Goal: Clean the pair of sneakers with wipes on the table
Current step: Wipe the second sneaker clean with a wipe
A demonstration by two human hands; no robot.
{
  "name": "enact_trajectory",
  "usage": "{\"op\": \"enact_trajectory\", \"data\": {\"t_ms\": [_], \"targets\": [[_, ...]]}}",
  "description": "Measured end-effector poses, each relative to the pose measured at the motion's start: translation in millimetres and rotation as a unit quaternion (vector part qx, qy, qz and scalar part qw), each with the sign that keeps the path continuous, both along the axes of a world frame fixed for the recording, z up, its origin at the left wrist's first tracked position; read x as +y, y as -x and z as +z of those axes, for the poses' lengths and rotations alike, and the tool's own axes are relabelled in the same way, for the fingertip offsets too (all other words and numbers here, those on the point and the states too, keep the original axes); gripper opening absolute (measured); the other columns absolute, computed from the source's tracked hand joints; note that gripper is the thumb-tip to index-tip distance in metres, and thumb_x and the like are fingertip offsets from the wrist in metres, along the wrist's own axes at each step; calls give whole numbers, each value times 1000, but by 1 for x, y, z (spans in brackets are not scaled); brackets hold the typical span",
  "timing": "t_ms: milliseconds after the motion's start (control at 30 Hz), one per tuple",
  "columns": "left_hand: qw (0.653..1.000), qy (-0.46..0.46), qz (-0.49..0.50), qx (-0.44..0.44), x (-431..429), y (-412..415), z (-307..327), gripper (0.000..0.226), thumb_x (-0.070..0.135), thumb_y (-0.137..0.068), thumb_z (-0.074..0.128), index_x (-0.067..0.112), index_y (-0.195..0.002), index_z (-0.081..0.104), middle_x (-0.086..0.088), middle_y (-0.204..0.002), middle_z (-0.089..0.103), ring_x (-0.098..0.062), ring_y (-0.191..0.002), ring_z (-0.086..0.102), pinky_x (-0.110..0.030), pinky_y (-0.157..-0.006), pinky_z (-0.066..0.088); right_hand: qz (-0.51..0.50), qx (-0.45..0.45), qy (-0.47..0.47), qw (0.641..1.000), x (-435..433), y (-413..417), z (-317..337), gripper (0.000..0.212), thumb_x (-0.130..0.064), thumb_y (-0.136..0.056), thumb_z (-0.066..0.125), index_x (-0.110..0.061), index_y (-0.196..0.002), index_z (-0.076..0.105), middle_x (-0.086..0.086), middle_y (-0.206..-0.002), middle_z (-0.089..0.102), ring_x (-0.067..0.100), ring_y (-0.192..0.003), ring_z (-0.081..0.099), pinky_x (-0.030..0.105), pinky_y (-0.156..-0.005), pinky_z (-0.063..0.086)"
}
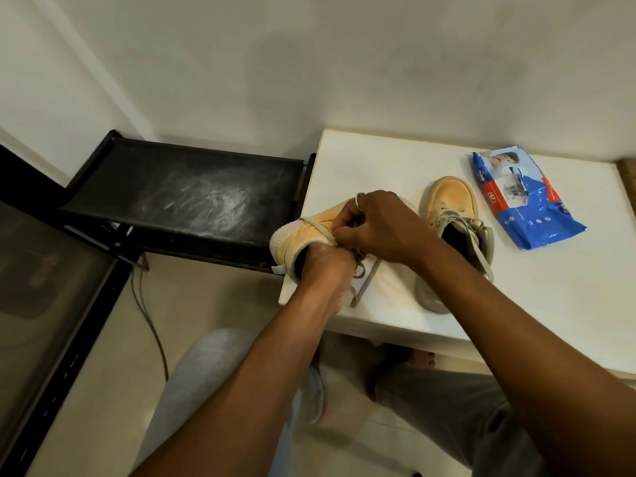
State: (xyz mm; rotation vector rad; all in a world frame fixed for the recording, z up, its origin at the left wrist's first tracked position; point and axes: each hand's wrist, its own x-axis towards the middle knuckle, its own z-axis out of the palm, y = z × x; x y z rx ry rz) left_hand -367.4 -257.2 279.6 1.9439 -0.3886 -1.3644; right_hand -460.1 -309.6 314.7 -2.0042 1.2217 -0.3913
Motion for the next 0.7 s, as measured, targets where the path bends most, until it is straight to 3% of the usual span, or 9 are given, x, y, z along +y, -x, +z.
{"op": "enact_trajectory", "data": {"t_ms": [100, 200, 267, 433, 600, 700], "targets": [[1000, -9, -14, -24, -1, -1, 0, 14, 19, -98, 60, 16, -112, 62, -4, -97, 66, -21, -85, 63, -37, -86, 59, 5, -30, -46, 998, -2, 5, 0, 3, -17, -80, 73, -18, -82, 76, -10, -75, 72, 5, -65, 66, 8, -55, 45], [999, -13, -10, -36, -3, -1, 2, 13, 19, -99, 60, 17, -112, 61, -2, -95, 66, -19, -83, 63, -34, -82, 58, -37, -3, 74, 997, 2, -3, -12, 8, -23, -85, 69, -20, -89, 75, -14, -79, 67, 3, -69, 64, 3, -58, 42], [999, -21, -8, -32, -4, -1, 4, 17, 19, -99, 60, 16, -116, 62, -4, -101, 68, -21, -85, 64, -36, -85, 59, -42, -1, 91, 995, 2, -5, -12, 10, -24, -86, 68, -21, -91, 75, -14, -80, 67, 4, -72, 64, 4, -60, 42], [999, -13, -24, -37, 0, -1, 0, 15, 19, -99, 60, 18, -114, 60, -3, -100, 67, -21, -88, 66, -39, -88, 59, 23, -3, -41, 999, -4, 7, 0, 5, -21, -81, 74, -20, -85, 76, -10, -80, 71, 4, -70, 65, 8, -57, 45], [998, -34, -28, -46, -6, -3, 4, 19, 20, -99, 62, 16, -117, 60, -4, -102, 68, -22, -89, 67, -36, -88, 59, -55, 24, 92, 994, 0, -4, -12, 8, -20, -84, 68, -21, -85, 75, -8, -83, 69, 7, -71, 62, 9, -59, 43], [998, -34, -24, -44, -3, -1, 4, 13, 20, -100, 60, 16, -112, 59, -3, -94, 66, -20, -82, 64, -33, -83, 58, -39, 39, 86, 995, 0, -5, -9, 8, -21, -84, 67, -21, -85, 74, -8, -81, 68, 7, -69, 62, 9, -57, 40]]}}
